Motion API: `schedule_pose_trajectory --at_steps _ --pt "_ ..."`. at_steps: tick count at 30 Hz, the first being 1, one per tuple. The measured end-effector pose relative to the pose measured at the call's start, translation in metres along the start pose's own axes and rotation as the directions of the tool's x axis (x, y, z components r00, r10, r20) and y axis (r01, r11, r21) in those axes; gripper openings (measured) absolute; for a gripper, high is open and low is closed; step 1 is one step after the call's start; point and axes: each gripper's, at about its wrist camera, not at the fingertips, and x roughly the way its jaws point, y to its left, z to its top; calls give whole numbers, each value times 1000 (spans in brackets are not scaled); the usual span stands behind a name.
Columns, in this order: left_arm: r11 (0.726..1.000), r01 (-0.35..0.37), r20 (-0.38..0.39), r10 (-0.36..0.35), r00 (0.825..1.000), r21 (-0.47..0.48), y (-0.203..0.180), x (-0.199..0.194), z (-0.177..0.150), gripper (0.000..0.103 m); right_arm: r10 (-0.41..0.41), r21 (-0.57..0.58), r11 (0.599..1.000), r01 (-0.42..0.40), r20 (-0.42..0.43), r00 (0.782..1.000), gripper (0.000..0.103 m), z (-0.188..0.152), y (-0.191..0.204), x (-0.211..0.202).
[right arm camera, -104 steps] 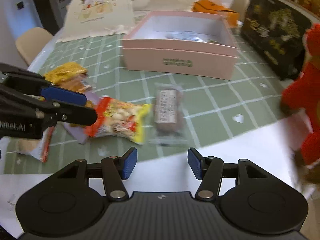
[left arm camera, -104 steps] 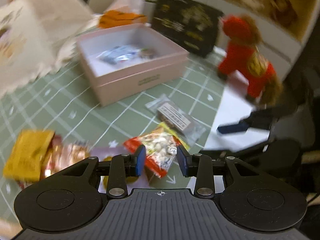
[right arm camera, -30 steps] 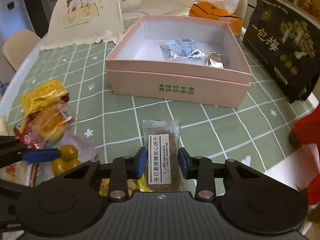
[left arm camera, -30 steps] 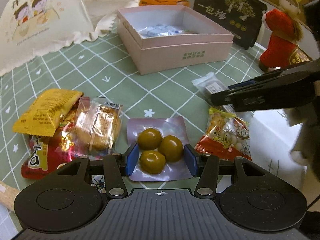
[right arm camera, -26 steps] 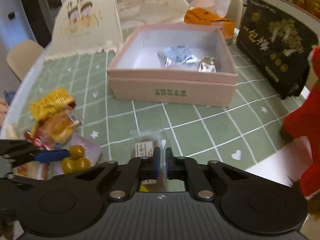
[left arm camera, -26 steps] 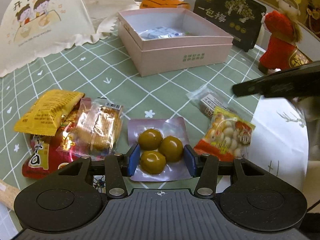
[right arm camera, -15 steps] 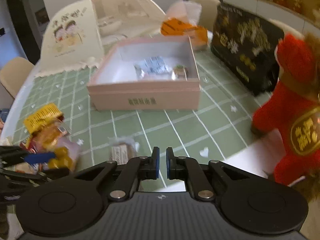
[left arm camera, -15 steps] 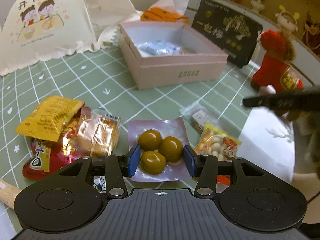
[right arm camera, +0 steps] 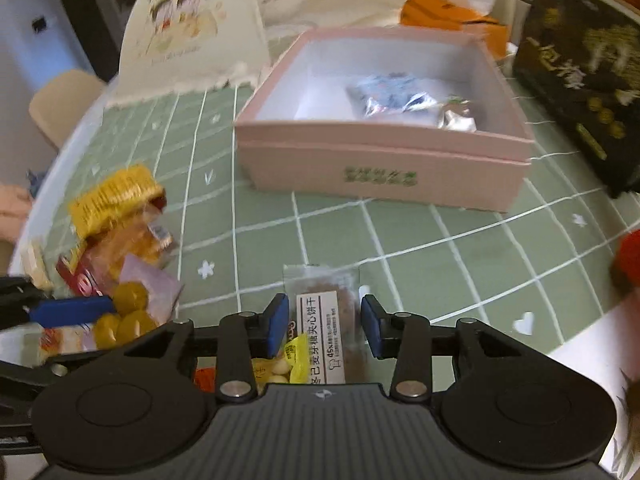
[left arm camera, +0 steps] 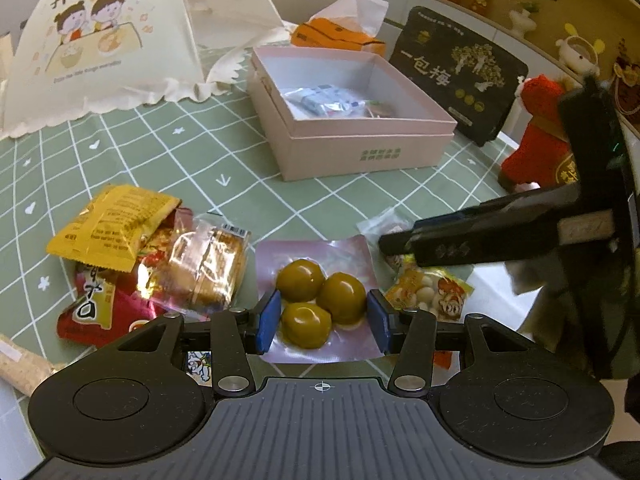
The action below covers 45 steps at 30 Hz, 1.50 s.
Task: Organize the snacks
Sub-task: 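Regrasp the biscuit packet with the right gripper and lift it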
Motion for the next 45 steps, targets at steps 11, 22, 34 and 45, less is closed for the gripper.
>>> schedule_pose_trajectory --at_steps 11,22,34,45 --pt "999 14 3 -13 1000 -40 5 -6 3 52 -27 -49 998 32 95 995 7 -6 4 -39" --pt "996 69 -8 -70 998 -59 1 0 10 9 -61 37 998 57 125 990 8 -12 -26 -58" --pt "993 61 -21 -64 998 -99 16 -6 9 12 -23 -94 995 34 113 993 48 -33 7 -33" --pt "996 -84 -44 86 995 32 15 -20 -9 17 -54 -127 990 60 49 997 49 -26 12 -7"
